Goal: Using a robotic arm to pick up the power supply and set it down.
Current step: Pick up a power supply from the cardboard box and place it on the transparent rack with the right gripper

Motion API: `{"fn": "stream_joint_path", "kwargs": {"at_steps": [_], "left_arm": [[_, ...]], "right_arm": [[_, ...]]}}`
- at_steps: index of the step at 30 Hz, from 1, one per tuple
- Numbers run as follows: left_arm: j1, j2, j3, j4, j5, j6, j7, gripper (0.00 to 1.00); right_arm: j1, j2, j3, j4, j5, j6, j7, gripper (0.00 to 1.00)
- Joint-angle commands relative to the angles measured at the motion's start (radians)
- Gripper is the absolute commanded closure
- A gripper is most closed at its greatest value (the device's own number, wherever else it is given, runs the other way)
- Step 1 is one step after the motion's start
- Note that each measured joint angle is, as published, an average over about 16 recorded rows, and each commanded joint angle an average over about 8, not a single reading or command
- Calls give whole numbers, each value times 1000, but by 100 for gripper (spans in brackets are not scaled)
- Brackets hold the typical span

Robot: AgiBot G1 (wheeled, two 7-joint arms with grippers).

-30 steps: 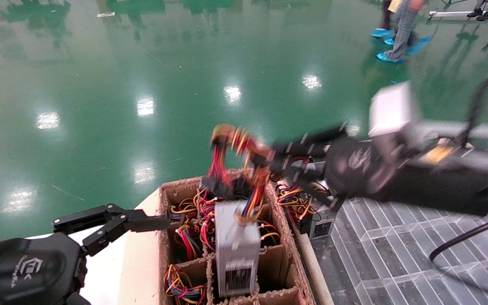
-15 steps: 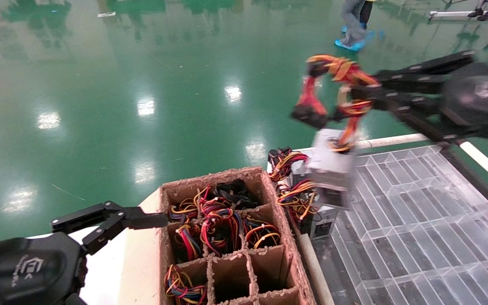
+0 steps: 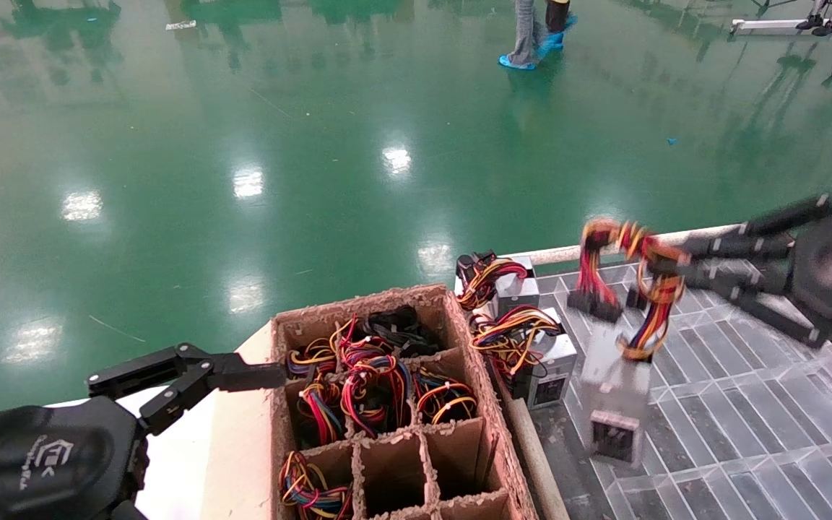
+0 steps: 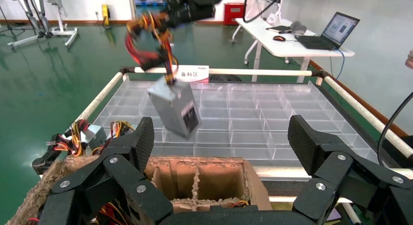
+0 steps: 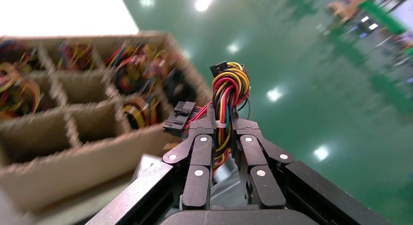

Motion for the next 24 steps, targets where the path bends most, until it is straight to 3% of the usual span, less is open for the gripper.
{"fn": "stream_joint_path", "kwargs": {"at_steps": [1,13,24], "left_arm": [[0,0,0,0,0,0,0,0],[0,0,0,0,0,0,0,0],[0,0,1,0,0,0,0,0]], "right_arm": [[-6,4,-32,-4,-1,0,-18,100],[35,-78,-182,-60,3,4,-91,100],[63,-132,-258,-209,18,11,-178,100]]}}
